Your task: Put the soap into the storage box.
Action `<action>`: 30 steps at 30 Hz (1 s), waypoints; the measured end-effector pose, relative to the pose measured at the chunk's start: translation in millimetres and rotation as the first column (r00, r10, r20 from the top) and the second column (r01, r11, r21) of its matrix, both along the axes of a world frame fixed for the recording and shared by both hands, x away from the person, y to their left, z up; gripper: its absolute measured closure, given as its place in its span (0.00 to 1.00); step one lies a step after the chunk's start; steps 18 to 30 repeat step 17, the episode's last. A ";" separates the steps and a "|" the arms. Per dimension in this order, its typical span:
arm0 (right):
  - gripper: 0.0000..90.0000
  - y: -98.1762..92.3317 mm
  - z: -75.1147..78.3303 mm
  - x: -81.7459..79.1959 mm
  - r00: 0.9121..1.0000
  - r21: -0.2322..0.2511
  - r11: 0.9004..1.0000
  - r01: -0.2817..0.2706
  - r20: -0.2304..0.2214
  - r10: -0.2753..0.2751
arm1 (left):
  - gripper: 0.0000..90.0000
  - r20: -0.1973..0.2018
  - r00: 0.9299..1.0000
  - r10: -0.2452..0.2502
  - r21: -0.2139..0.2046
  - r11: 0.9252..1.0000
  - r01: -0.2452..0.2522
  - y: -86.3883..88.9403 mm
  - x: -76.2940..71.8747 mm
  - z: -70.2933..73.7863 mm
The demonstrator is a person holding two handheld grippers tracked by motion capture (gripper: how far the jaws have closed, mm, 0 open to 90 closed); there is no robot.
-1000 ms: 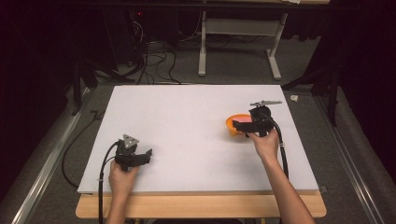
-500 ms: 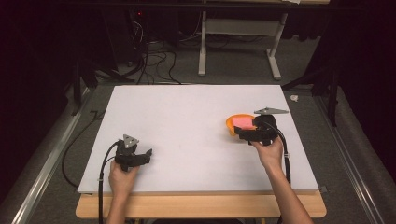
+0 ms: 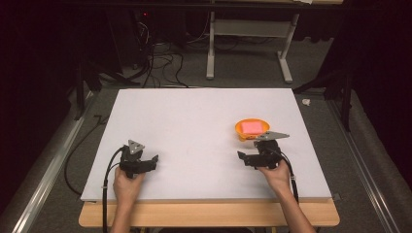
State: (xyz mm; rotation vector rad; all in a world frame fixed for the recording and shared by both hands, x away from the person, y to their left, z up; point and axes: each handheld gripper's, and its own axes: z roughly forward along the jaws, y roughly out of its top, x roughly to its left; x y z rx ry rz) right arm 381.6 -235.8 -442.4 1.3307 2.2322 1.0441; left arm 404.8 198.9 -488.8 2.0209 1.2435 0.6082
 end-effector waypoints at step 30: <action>0.23 4.7 -41.2 -5.0 1.000 -0.100 0.995 0.008 0.009 -0.007 | 0.24 -0.003 1.000 0.000 -0.001 1.000 0.000 0.3 0.2 0.0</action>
